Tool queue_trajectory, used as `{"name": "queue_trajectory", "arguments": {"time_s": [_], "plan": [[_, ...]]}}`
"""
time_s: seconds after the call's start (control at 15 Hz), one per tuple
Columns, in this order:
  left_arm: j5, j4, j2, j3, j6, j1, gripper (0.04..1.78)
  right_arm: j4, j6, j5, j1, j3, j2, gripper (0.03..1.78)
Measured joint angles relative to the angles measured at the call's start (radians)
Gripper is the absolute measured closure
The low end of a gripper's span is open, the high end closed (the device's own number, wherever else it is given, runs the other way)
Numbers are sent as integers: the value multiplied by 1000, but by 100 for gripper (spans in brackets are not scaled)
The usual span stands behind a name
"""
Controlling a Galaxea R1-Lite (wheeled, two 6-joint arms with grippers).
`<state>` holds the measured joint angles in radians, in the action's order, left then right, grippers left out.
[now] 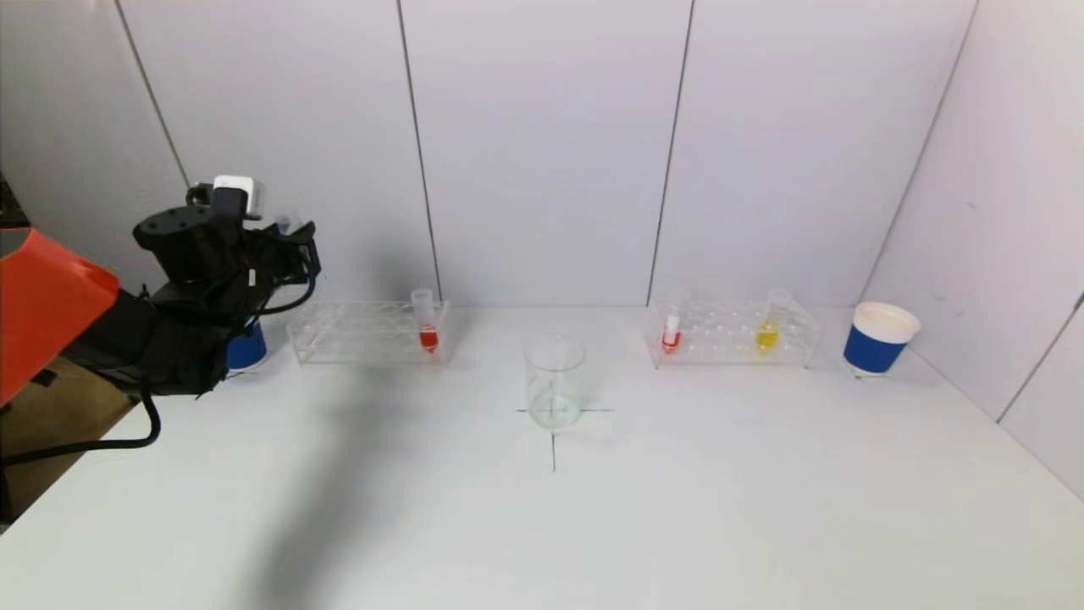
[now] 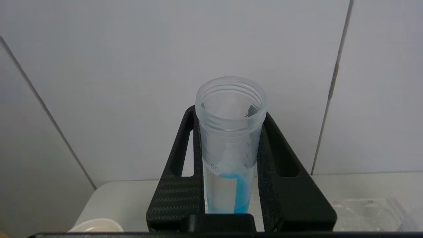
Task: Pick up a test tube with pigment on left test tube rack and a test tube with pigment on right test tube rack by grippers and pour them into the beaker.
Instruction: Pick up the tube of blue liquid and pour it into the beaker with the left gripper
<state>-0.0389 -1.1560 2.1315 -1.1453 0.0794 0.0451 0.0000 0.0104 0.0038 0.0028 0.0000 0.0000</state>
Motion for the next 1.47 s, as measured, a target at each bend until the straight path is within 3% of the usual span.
{"name": "queue_trajectory", "arguments": {"time_s": [0.4,0.73,1.2,1.47], "plan": [[-3,256,-193,-96,9,-45,136,0,0,0,0,0,0,4],[-15,477,-308,-188,33,-194,136,0,0,0,0,0,0,4],[-163,522,-318,-220,249,-431,136,0,0,0,0,0,0,4],[-274,521,-249,-220,440,-506,136,0,0,0,0,0,0,4]]}}
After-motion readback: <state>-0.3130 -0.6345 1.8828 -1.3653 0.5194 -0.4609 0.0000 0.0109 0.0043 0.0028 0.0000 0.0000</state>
